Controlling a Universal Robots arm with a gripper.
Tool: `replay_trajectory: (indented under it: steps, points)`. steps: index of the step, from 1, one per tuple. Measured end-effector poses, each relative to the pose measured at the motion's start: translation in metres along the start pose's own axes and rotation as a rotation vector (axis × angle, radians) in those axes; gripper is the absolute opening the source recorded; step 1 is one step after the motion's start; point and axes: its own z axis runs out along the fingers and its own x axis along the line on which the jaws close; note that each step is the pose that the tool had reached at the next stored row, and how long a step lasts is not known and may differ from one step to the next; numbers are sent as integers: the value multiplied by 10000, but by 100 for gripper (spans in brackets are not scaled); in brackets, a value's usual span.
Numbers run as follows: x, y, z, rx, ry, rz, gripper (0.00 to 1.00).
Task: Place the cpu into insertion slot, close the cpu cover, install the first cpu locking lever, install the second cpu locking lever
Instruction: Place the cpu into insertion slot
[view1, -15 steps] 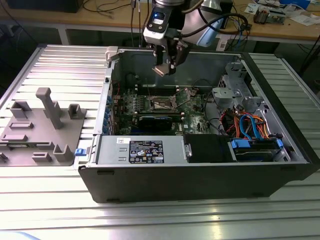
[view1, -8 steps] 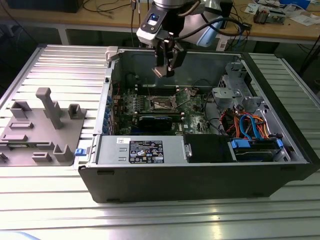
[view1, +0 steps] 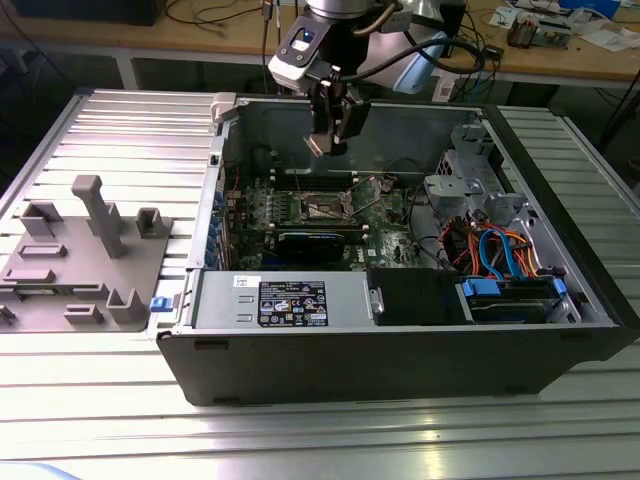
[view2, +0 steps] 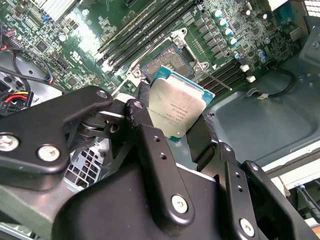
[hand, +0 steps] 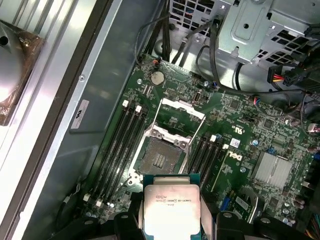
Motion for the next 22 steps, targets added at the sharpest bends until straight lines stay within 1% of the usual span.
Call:
replay_trajectory:
  steps: [1, 2, 3, 4, 5, 7, 10, 14, 16, 22]
  points:
    - [0, 0, 0, 2, -4, 0, 54]
    - [0, 0, 3, 13, -37, 27, 54]
    - [0, 0, 6, 31, -86, 240, 54]
    - [0, 0, 13, 40, -121, 649, 54]
    - [0, 0, 16, 49, -144, 840, 54]
    - [0, 0, 23, 60, -170, 1097, 54]
    - [0, -2, 50, 74, -180, 1511, 54]
    - [-1, -3, 111, 79, -182, 1666, 54]
    - [-1, -4, 126, 81, -182, 1701, 54]
    - [-1, -4, 135, 84, -182, 1705, 54]
